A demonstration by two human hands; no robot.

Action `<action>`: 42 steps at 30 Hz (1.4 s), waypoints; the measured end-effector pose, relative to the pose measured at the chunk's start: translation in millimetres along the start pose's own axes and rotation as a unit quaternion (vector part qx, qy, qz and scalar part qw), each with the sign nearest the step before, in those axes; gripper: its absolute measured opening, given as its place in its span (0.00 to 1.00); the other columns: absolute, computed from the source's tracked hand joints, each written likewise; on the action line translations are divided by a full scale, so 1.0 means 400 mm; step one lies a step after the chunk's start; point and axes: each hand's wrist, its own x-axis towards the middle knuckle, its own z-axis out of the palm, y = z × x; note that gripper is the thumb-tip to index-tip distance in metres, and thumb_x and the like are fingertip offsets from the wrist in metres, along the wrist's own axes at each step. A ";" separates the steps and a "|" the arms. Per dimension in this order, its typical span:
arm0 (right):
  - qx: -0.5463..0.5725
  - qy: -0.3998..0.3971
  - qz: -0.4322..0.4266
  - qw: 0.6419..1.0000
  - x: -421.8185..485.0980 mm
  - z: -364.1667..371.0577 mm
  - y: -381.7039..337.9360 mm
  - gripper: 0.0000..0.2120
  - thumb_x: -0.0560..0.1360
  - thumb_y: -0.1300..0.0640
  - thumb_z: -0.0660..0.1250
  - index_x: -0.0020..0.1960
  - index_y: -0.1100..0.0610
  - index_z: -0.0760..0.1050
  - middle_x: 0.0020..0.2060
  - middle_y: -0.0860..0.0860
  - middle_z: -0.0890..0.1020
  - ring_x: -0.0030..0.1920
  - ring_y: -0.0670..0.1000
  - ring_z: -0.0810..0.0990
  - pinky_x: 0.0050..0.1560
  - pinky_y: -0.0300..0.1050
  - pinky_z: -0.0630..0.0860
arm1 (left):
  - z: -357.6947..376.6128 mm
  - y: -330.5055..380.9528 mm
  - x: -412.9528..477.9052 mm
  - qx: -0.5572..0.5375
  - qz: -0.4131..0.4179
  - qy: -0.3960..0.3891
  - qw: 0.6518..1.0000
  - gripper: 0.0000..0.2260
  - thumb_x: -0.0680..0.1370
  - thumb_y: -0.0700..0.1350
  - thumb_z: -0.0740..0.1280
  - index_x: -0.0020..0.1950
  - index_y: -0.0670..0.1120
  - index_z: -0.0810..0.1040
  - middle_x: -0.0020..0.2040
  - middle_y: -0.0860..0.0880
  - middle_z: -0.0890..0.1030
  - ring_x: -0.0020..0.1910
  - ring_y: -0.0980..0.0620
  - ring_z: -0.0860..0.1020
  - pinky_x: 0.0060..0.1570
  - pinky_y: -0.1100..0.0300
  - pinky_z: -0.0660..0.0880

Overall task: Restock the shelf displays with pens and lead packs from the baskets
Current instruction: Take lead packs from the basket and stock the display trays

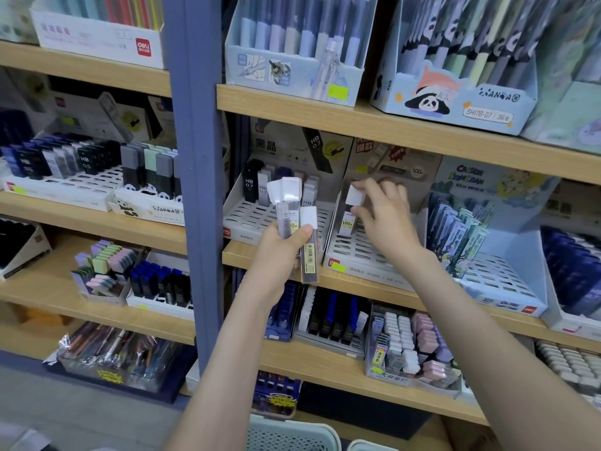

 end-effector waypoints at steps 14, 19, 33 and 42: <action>0.239 -0.148 0.052 0.958 -0.066 -0.047 -0.123 0.16 0.75 0.51 0.69 0.61 0.47 0.71 0.44 0.47 0.76 0.44 0.44 0.74 0.45 0.41 0.72 | 0.019 -0.003 -0.005 -0.040 0.005 -0.035 0.999 0.08 0.80 0.41 0.65 0.59 0.45 0.77 0.40 0.51 0.83 0.34 0.57 0.82 0.29 0.65 0.75; 0.332 -0.185 0.121 0.917 -0.083 -0.032 -0.120 0.11 0.72 0.62 0.72 0.51 0.52 0.76 0.41 0.49 0.77 0.39 0.44 0.74 0.40 0.39 0.74 | 0.026 -0.003 -0.008 -0.050 -0.003 -0.058 0.997 0.09 0.80 0.41 0.64 0.60 0.43 0.77 0.48 0.47 0.84 0.43 0.54 0.83 0.39 0.60 0.81; 0.586 -0.118 0.134 0.791 -0.066 -0.071 -0.079 0.05 0.78 0.63 0.63 0.54 0.58 0.71 0.44 0.53 0.76 0.38 0.45 0.75 0.37 0.37 0.72 | 0.026 -0.001 -0.004 -0.051 0.003 -0.099 0.994 0.05 0.80 0.39 0.64 0.55 0.39 0.76 0.48 0.42 0.80 0.37 0.53 0.81 0.36 0.61 0.80; 0.384 0.005 0.194 0.903 -0.038 -0.063 -0.012 0.12 0.77 0.67 0.64 0.51 0.51 0.68 0.48 0.52 0.82 0.42 0.45 0.81 0.38 0.33 0.76 | -0.005 0.002 0.003 -0.073 0.002 -0.050 0.996 0.03 0.81 0.41 0.63 0.53 0.44 0.76 0.41 0.46 0.82 0.38 0.52 0.81 0.37 0.57 0.82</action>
